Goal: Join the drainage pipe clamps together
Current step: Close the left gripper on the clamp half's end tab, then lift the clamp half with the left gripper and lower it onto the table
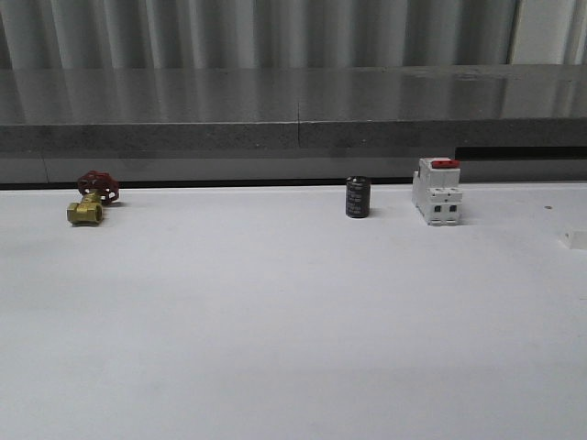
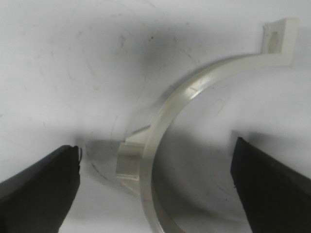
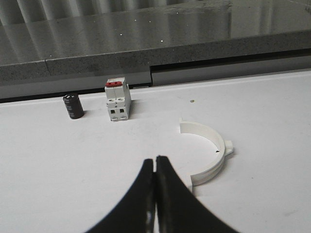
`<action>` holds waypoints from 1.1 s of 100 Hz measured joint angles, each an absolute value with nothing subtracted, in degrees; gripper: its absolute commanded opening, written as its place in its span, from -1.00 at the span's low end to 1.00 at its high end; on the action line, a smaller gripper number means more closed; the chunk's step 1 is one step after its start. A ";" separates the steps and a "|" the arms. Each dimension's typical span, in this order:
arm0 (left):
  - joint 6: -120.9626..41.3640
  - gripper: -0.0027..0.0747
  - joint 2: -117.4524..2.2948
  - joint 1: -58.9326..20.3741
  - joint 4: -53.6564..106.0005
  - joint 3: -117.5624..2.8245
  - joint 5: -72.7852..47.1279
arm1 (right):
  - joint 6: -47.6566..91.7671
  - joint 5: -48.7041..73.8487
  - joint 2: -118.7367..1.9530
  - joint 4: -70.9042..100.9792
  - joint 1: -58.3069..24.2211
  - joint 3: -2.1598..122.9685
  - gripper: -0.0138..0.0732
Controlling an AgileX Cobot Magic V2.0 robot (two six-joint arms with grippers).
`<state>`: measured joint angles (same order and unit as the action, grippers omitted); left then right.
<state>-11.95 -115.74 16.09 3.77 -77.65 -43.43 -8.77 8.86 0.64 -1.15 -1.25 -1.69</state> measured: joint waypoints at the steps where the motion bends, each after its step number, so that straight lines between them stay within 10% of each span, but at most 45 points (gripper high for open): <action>1: -11.95 0.48 -115.74 16.09 3.77 -77.65 -43.41 | -8.77 8.86 0.64 -1.15 -1.25 -1.69 -0.84; 58: -11.95 -0.92 -115.74 16.09 3.77 -77.65 -42.60 | -8.77 8.86 0.64 -1.15 -1.25 -1.69 -0.84; 110: -6.04 -0.98 -104.96 6.80 7.09 -77.65 -47.20 | -8.77 8.86 0.64 -1.15 -1.25 -1.69 -0.84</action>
